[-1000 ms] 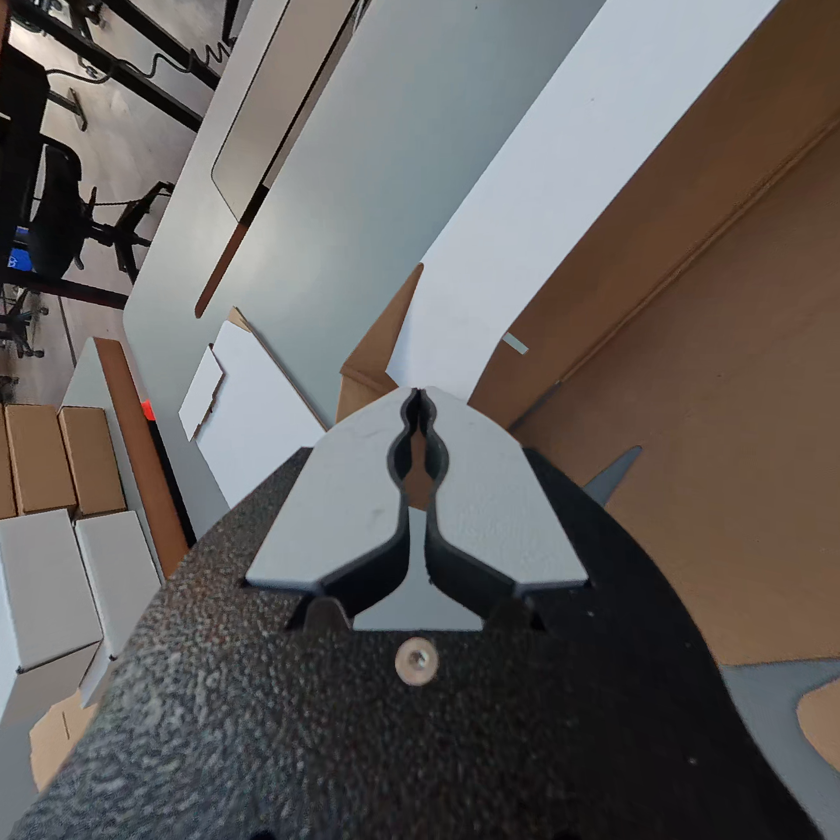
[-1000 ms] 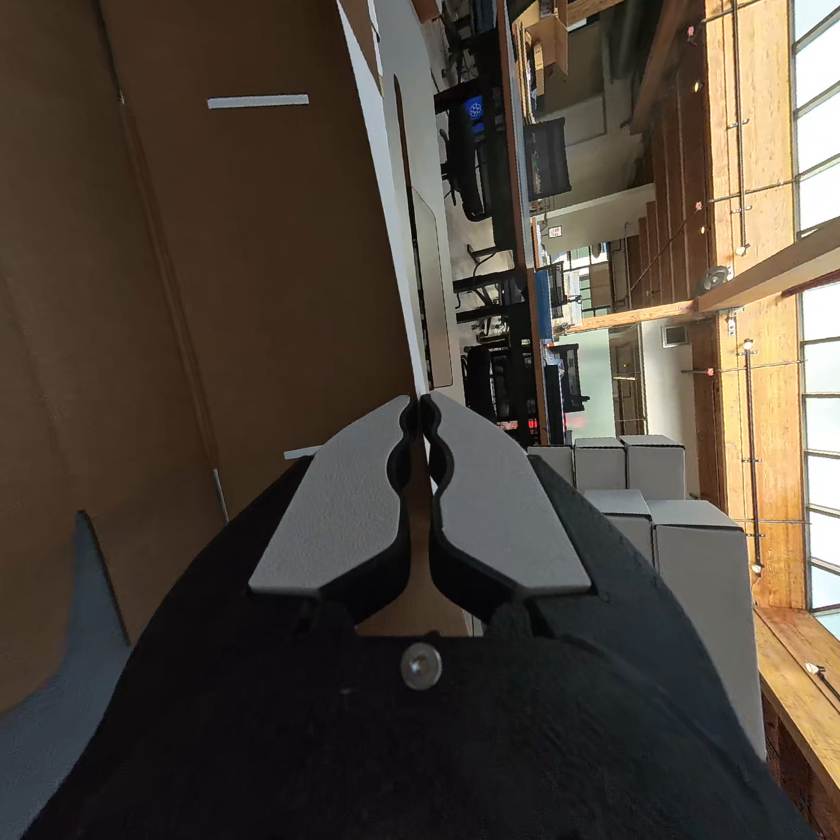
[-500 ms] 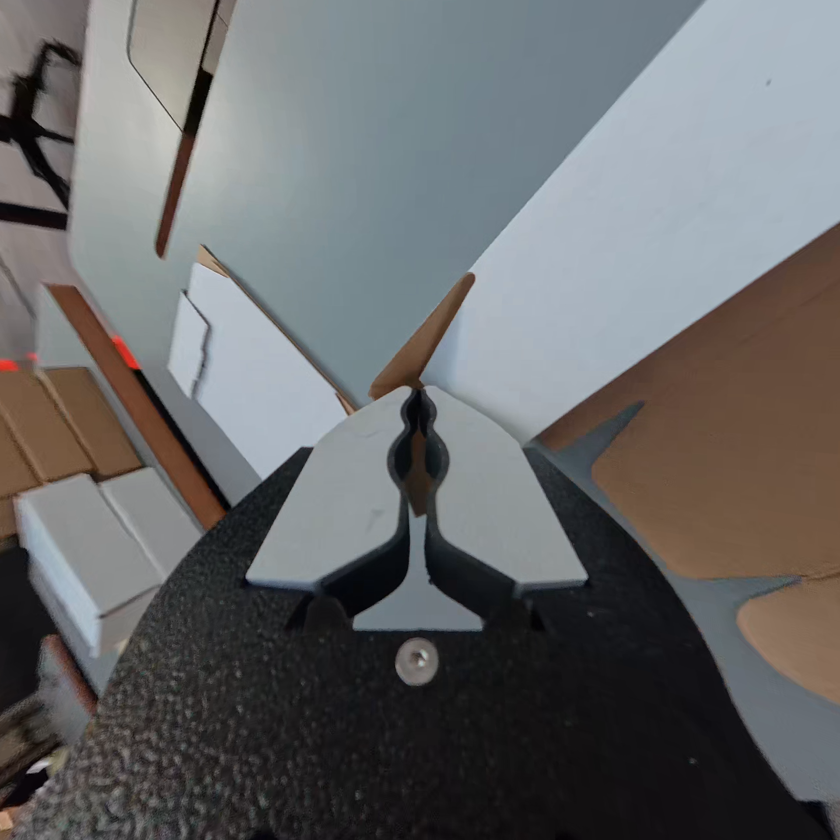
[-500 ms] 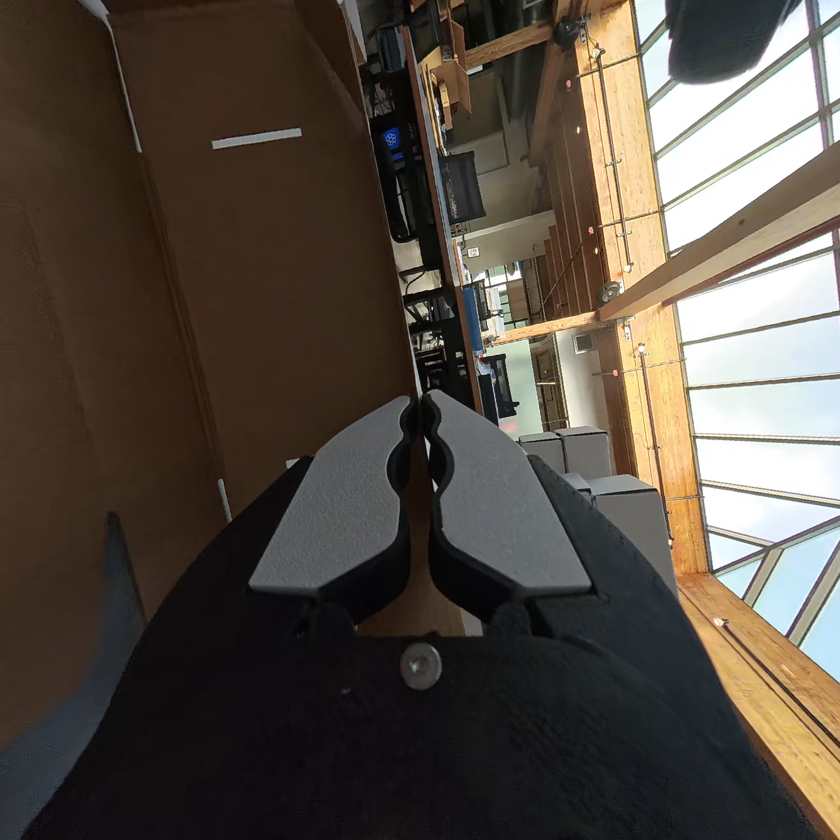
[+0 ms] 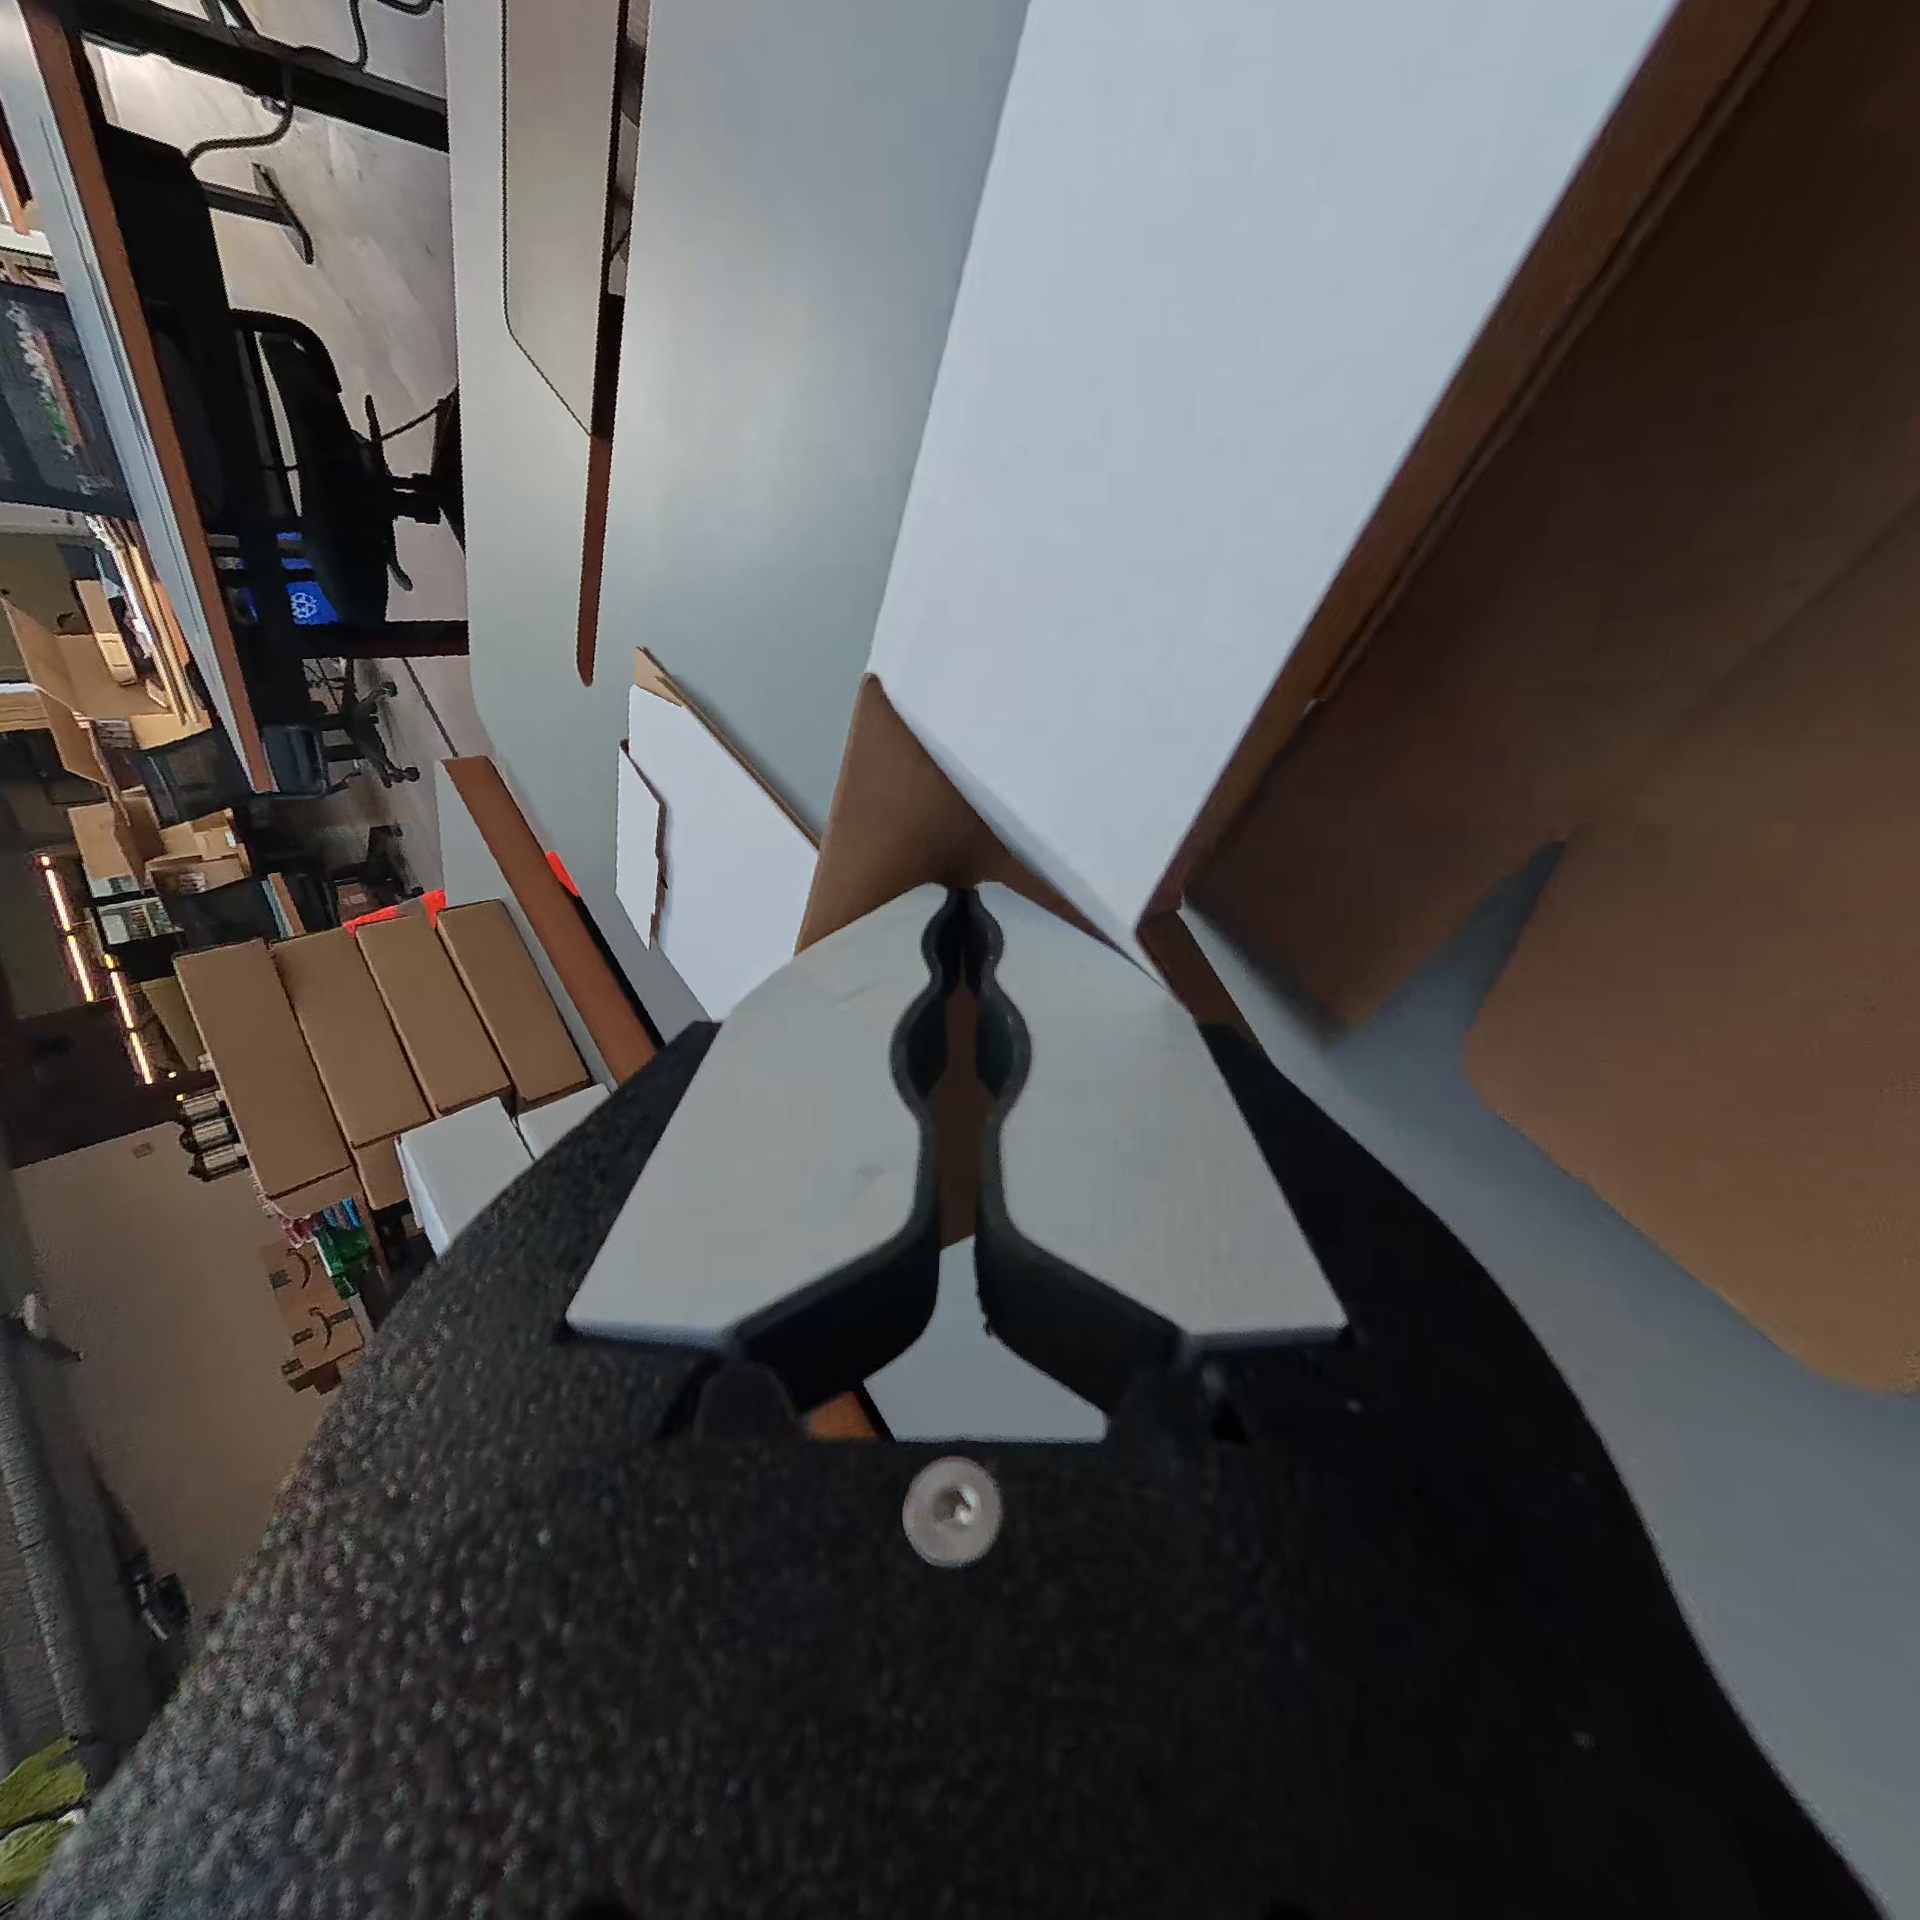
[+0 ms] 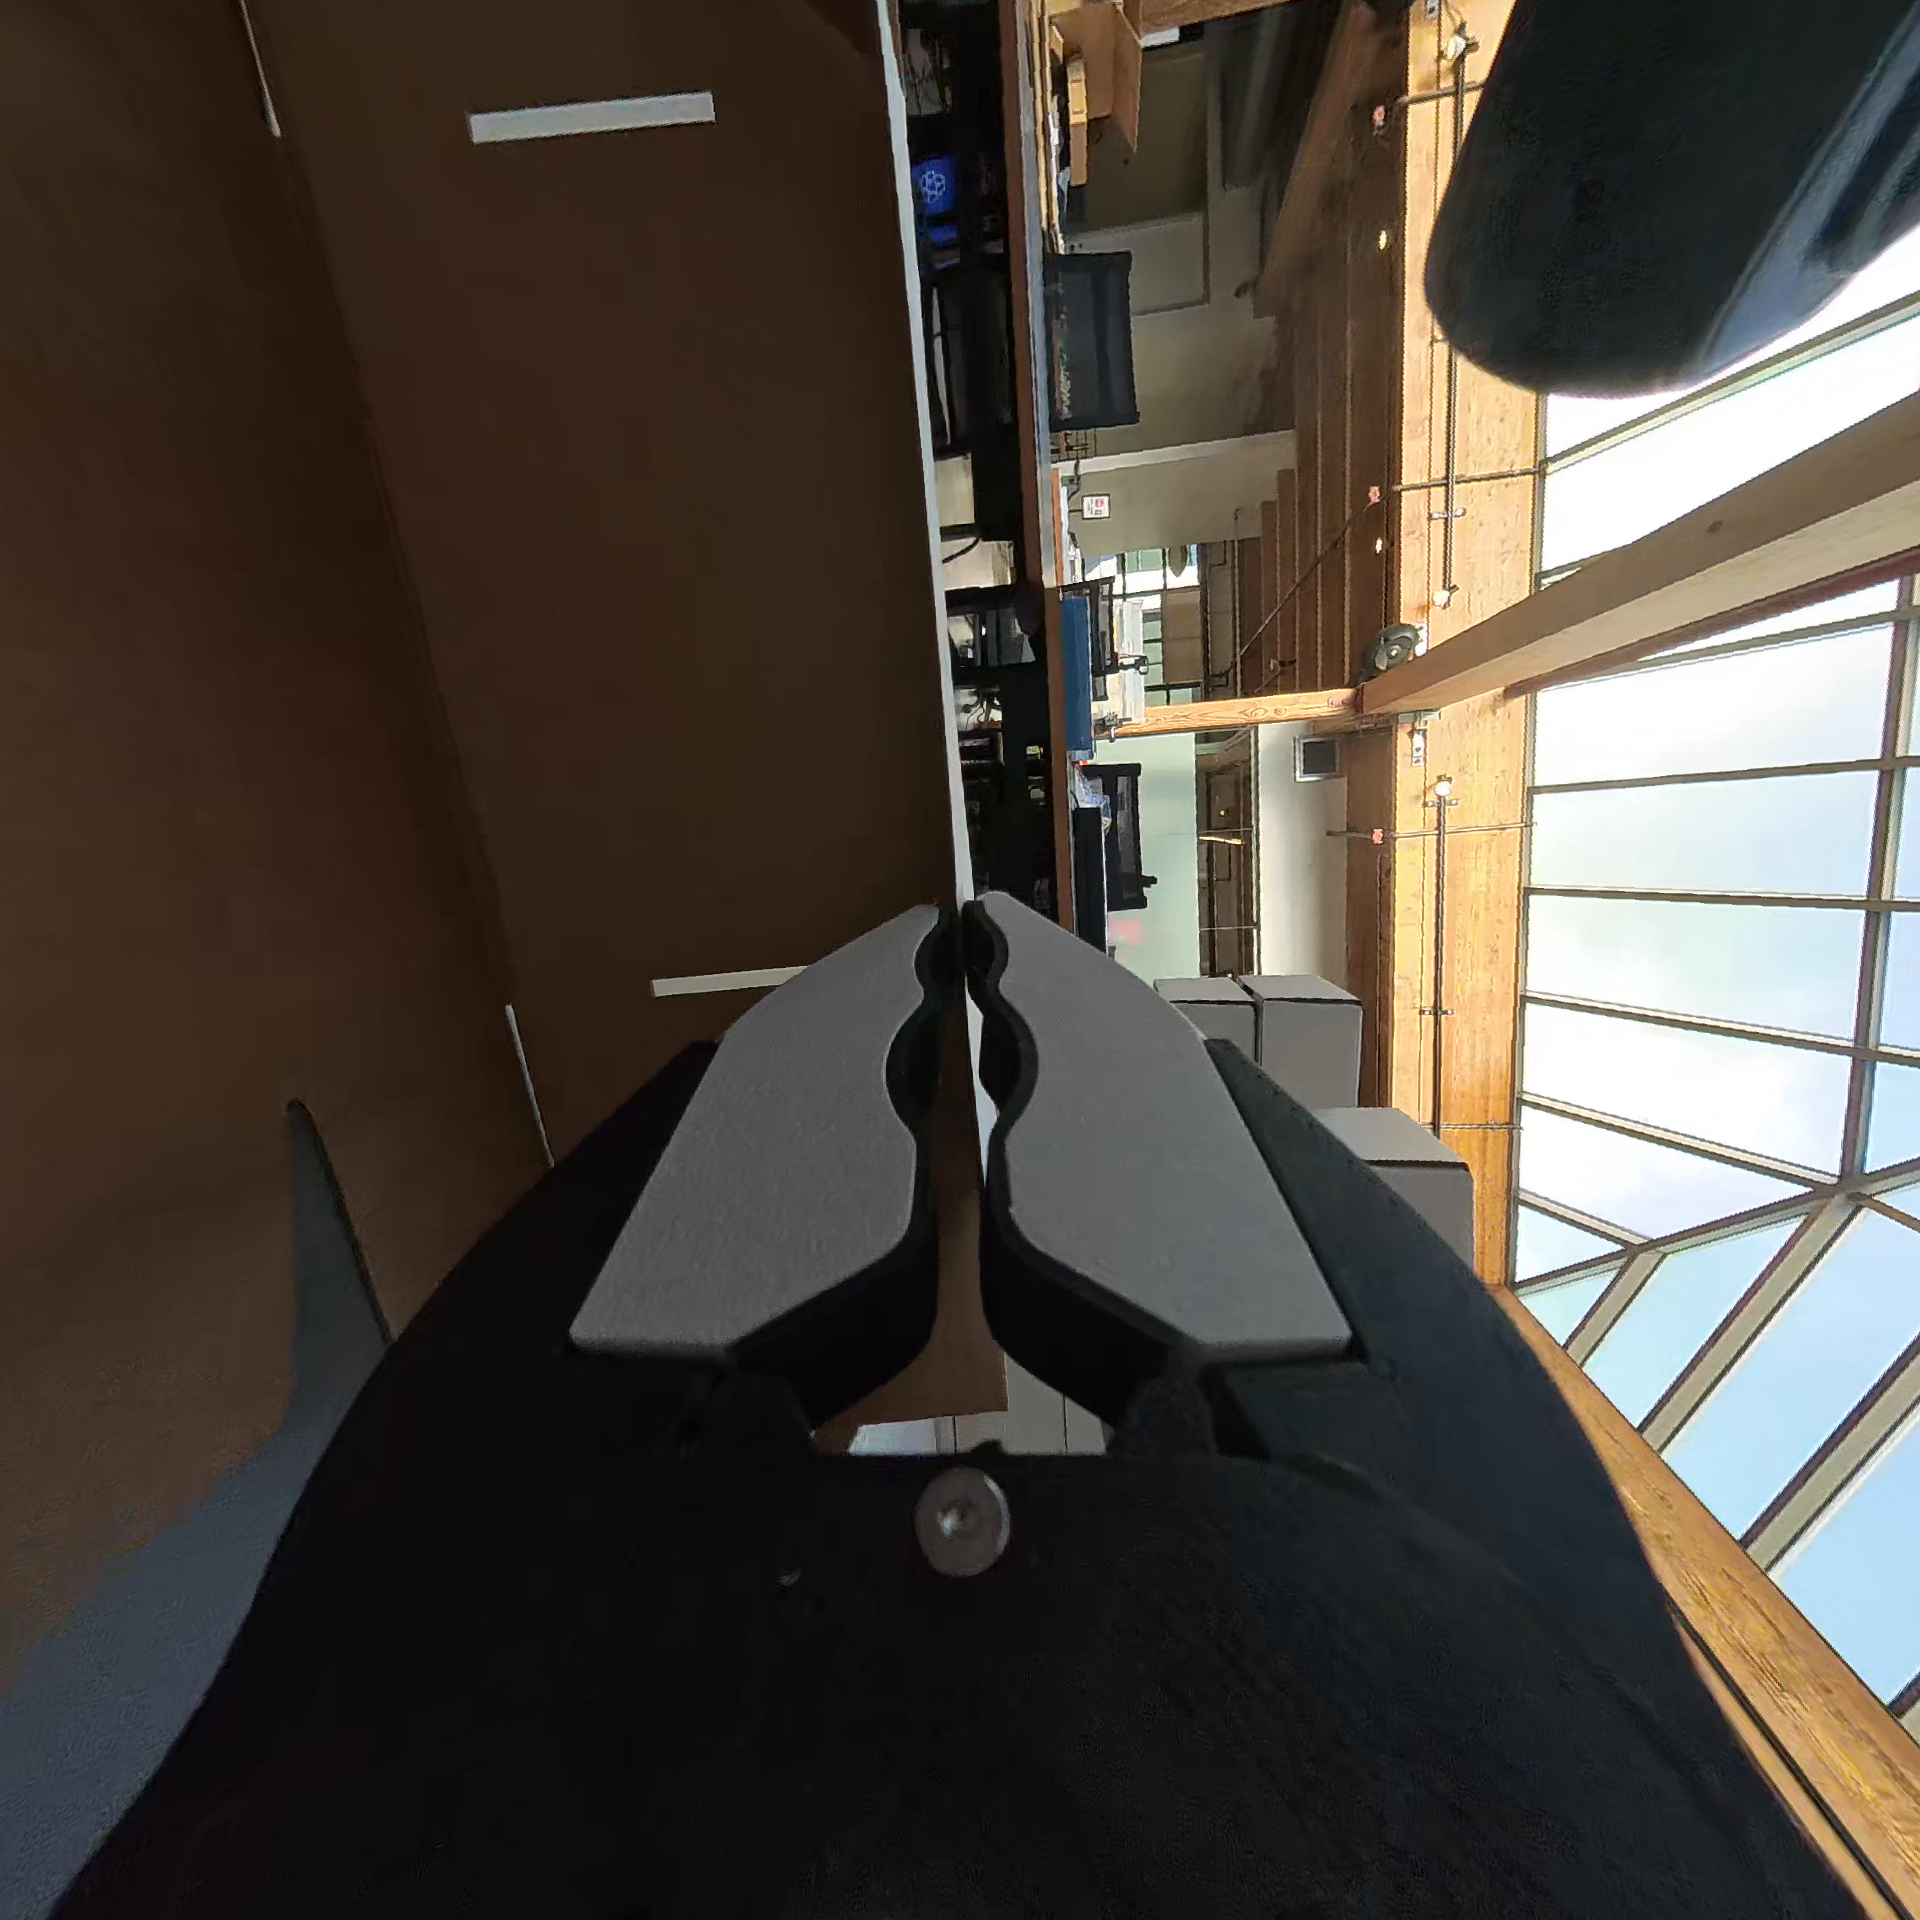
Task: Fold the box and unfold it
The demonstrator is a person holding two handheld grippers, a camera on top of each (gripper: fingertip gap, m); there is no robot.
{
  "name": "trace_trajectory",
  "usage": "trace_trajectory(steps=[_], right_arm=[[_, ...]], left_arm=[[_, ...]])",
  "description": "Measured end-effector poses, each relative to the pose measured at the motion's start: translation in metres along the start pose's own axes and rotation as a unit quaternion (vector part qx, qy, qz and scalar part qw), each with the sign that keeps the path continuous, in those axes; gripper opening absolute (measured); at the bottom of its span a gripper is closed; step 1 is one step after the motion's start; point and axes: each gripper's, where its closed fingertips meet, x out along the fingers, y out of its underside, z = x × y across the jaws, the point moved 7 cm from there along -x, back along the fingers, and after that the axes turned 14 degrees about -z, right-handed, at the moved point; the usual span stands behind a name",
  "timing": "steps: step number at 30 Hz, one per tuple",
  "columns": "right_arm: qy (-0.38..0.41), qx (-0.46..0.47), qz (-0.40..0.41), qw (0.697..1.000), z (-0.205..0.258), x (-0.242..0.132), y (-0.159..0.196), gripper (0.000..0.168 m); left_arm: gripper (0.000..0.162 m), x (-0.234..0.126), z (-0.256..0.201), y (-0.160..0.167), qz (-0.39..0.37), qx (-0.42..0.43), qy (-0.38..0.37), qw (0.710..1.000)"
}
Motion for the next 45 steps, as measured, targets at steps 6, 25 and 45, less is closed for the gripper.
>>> trace_trajectory(steps=[6, 25, 45], right_arm=[[0.013, 0.078, -0.031, 0.996, 0.002, -0.004, 0.002, 0.003], [-0.002, 0.222, -0.081, 0.972, -0.004, -0.001, 0.013, 0.006], [-0.001, 0.154, -0.072, 0.986, -0.003, -0.003, 0.009, 0.004]], left_arm=[[0.000, -0.005, -0.009, -0.003, -0.005, 0.050, -0.092, 0.994], [0.000, -0.021, -0.034, -0.014, -0.036, 0.087, -0.219, 0.971], [0.000, -0.014, -0.036, -0.023, -0.338, -0.461, -0.026, 0.820]])
